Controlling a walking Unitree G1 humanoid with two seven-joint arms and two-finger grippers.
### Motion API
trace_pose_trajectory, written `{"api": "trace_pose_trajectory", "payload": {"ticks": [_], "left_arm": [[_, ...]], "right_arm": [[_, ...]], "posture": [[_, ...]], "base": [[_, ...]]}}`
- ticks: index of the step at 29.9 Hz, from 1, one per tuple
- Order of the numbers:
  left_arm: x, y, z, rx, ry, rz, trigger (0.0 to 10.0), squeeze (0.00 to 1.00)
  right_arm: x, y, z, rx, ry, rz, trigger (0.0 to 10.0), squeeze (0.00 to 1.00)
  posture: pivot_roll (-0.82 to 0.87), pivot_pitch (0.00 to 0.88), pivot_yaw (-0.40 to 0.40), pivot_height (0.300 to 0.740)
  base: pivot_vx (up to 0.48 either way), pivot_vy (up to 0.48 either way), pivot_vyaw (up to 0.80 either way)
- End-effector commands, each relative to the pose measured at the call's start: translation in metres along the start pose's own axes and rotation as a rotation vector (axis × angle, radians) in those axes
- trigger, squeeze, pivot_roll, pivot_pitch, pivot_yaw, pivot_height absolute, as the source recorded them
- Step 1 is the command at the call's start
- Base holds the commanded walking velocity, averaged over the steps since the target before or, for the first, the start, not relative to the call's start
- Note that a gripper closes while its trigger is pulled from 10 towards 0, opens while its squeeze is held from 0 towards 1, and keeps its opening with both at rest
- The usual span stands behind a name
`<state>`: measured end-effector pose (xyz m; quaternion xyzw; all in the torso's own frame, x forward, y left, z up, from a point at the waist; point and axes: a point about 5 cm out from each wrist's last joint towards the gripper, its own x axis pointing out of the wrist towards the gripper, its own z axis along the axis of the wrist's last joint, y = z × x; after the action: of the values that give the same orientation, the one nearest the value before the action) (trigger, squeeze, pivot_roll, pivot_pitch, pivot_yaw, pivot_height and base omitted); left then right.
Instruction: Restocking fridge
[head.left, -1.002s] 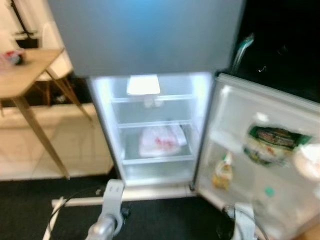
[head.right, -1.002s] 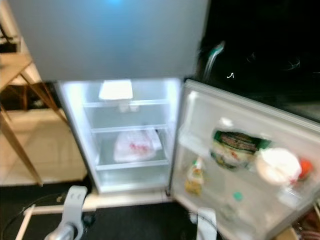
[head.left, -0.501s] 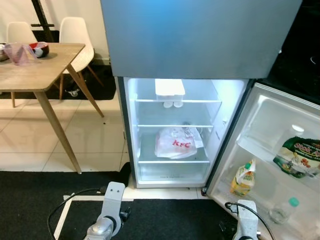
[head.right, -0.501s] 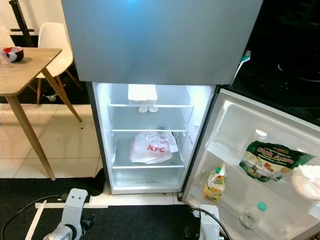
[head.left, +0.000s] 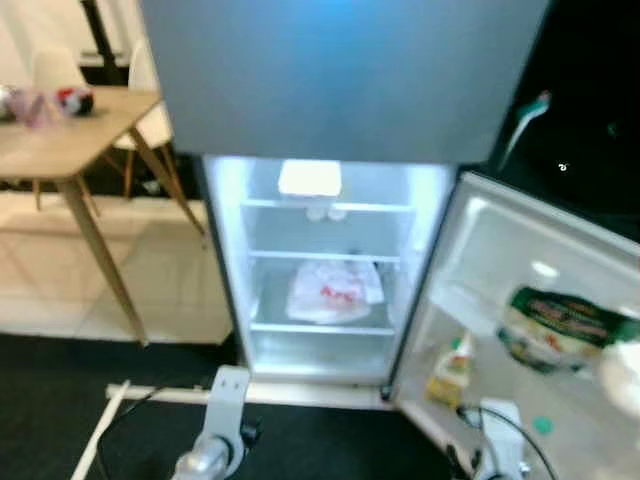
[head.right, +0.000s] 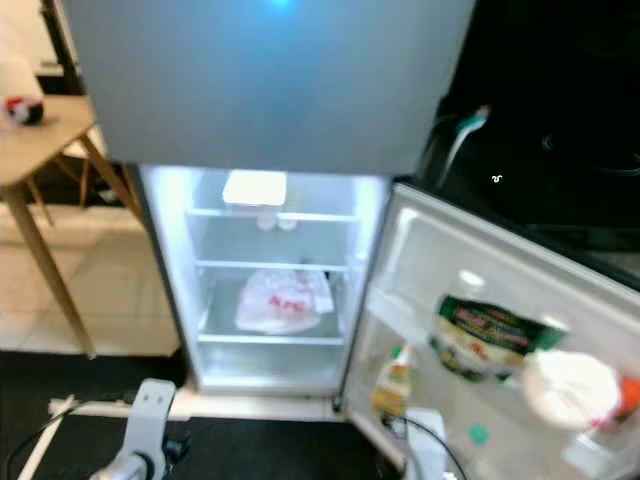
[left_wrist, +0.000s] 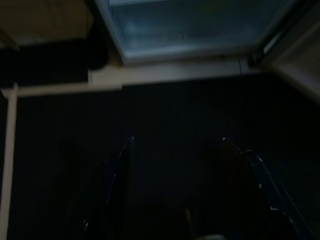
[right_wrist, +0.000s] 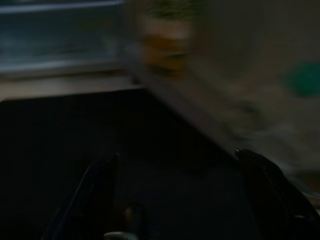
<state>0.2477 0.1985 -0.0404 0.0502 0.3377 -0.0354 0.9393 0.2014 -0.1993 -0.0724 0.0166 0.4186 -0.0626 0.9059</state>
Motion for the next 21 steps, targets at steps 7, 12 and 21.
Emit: {"api": "trace_pose_trajectory", "payload": {"ticks": [7, 12, 21], "left_arm": [[0.0, -0.001, 0.003, -0.008, -0.024, -0.002, 10.0, 0.0], [0.0, -0.002, 0.002, -0.017, -0.022, -0.004, 10.0, 0.0], [0.0, -0.003, 0.003, 0.004, -0.037, -0.009, 10.0, 0.0]], "right_arm": [[-0.001, 0.008, -0.005, 0.016, 0.002, 0.02, 10.0, 0.0], [0.0, 0.01, -0.004, 0.023, 0.002, 0.025, 10.0, 0.0], [0.002, 0.016, 0.005, 0.031, -0.003, 0.035, 10.0, 0.0]], "posture": [[0.01, 0.0, -0.028, 0.738], [0.01, 0.0, -0.028, 0.738], [0.01, 0.0, -0.03, 0.738]], "base": [[0.0, 0.0, 0.0], [0.0, 0.0, 0.0], [0.0, 0.0, -0.79]]}}
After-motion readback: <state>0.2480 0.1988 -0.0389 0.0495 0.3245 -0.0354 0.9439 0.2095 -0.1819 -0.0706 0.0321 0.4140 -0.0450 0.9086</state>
